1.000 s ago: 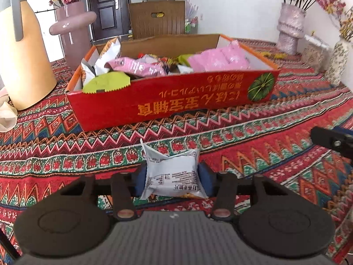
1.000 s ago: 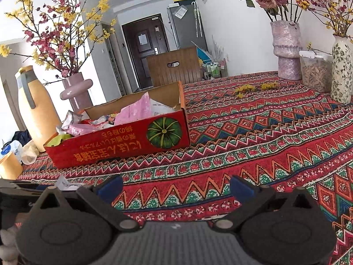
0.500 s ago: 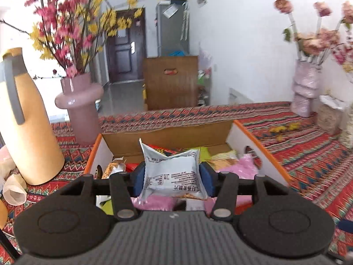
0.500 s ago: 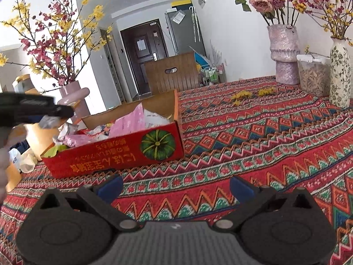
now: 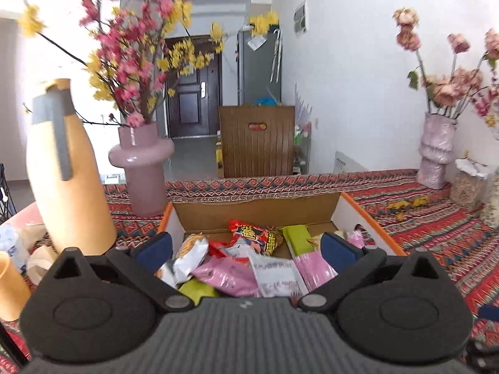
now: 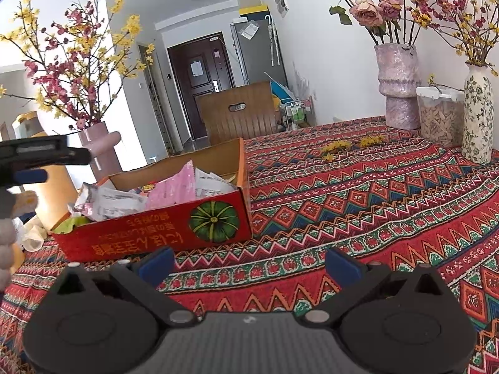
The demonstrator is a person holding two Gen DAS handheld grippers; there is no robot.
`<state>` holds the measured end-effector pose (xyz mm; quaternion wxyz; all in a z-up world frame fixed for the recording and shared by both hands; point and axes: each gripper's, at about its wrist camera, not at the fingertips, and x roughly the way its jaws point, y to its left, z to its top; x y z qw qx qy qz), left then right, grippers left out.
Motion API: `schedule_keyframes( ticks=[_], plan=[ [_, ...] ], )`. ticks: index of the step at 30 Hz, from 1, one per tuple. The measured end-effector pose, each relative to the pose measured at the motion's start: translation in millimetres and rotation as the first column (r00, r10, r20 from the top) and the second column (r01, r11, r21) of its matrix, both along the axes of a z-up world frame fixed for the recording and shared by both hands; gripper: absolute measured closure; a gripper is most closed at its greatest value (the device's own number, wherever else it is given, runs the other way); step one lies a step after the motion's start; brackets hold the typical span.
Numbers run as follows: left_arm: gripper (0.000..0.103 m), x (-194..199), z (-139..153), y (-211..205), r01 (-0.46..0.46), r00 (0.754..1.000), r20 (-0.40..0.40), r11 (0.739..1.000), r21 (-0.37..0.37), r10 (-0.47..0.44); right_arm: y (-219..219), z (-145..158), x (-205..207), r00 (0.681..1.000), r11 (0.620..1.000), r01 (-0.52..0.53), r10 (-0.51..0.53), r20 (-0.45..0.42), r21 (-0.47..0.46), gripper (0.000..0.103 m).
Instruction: Organize snacks
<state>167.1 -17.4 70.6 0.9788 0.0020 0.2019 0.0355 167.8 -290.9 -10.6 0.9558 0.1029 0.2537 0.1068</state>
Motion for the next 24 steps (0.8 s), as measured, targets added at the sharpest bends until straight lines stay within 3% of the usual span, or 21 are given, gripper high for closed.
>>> schedule_keyframes(
  ticks=[4, 11, 24],
  plan=[
    [0.000, -47, 0, 3, 0.025, 1.000, 0.009, 1.000, 0.010, -0.025, 5, 7, -14, 1.000, 1.000, -0.018, 0.018, 0.016, -0.005, 0.000],
    [0.000, -106, -21, 5, 0.057, 0.997, -0.052, 0.998, 0.004, -0.057, 18, 18, -46, 0.997, 0.997, -0.066, 0.067, 0.026, -0.031, 0.000],
    [0.000, -138, -46, 9, 0.047, 0.994, -0.101, 0.998, -0.045, -0.051, 38, 26, -79, 0.992, 0.990, -0.117, 0.120, 0.026, -0.083, 0.000]
  ],
)
